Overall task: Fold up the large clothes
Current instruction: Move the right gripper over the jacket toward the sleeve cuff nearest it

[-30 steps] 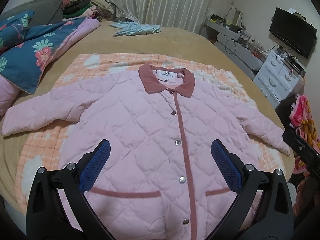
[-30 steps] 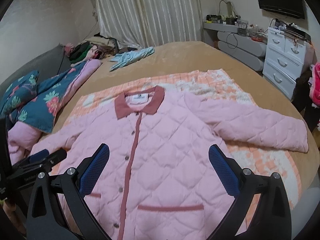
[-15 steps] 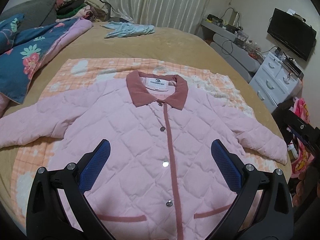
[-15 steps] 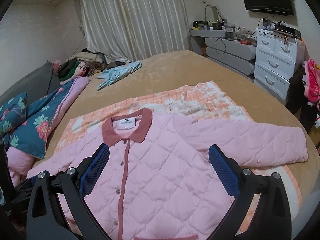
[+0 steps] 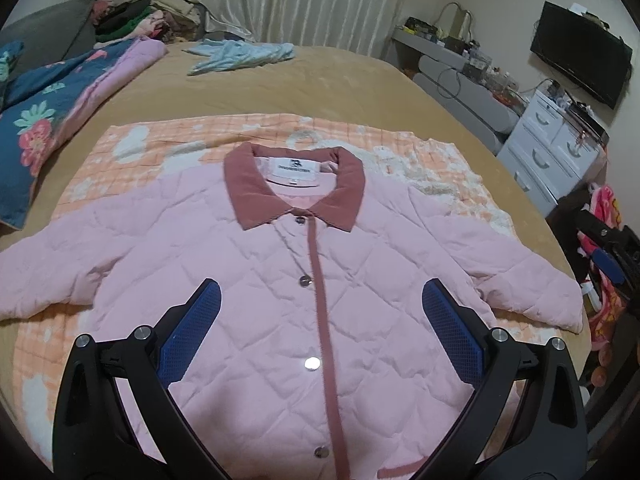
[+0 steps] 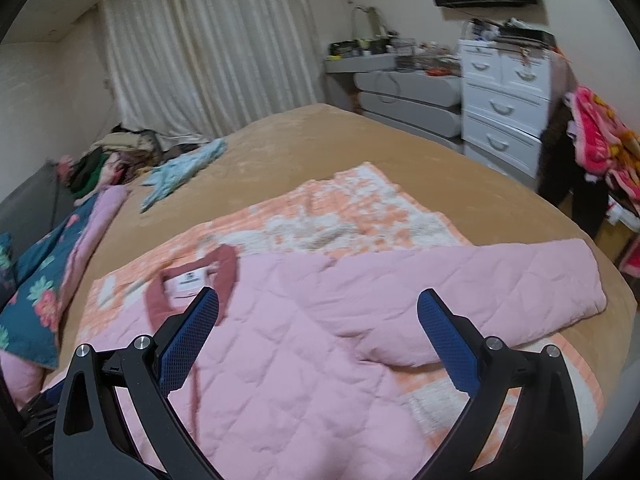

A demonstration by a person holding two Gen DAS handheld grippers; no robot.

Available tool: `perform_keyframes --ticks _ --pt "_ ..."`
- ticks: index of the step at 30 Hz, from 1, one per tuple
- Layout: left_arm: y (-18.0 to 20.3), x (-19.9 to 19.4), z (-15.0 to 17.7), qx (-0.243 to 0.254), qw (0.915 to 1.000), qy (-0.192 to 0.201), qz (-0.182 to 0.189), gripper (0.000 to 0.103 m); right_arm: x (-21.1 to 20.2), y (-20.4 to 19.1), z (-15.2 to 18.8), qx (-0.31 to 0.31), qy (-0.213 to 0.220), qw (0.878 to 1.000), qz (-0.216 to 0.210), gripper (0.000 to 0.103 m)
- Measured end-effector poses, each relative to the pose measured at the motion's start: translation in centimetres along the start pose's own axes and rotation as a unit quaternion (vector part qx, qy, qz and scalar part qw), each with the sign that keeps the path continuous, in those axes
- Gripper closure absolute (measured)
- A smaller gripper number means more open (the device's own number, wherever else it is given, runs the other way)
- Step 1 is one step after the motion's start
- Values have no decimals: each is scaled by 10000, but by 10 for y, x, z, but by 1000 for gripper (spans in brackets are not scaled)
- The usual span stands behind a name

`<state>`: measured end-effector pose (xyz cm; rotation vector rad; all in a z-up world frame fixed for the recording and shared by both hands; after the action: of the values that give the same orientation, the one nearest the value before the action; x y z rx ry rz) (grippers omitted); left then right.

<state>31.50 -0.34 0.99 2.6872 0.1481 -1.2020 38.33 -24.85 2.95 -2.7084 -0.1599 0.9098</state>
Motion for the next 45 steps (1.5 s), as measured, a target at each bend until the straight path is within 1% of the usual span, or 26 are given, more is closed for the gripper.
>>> perform_keyframes --ticks 6,9,15,23,25,28,34,38,45 --pt "9 17 -5 84 9999 61 21 8 21 46 5 372 -103 9988 317 4" --pt "14 28 -6 149 9999 40 -30 8 27 65 7 536 -98 9975 455 4" --pt "23 51 -4 247 9996 -101 -94 8 37 113 11 986 -108 9920 776 4" --pt "42 82 2 352 9988 -351 10 8 42 174 17 1555 -107 9807 1183 4" --pt "48 88 3 378 9985 -391 -10 8 45 194 22 1729 -151 9760 1311 4" --pt "58 97 4 439 9982 -416 -26 8 49 217 29 2068 -219 9691 1326 4" --pt "79 114 5 529 9974 -496 -32 8 53 258 46 2711 -282 9507 1480 4" --pt "89 125 6 573 9965 -600 7 8 54 288 58 3155 -287 9336 1675 4" --pt "91 134 8 563 9963 -641 -40 8 61 328 74 3827 -331 9081 1668 4"
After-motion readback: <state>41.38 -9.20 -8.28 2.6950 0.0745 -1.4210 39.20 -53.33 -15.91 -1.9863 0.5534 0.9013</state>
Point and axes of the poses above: each gripper's, at about its wrist camera, not at the fingertips, and x roughly the way its jaws point, y to its right, z to its underside, the point moved 4 cm from there along x, roughly the way its jaws point, and after that the axes turned 4 degrees about -z, right-handed, at the moved point
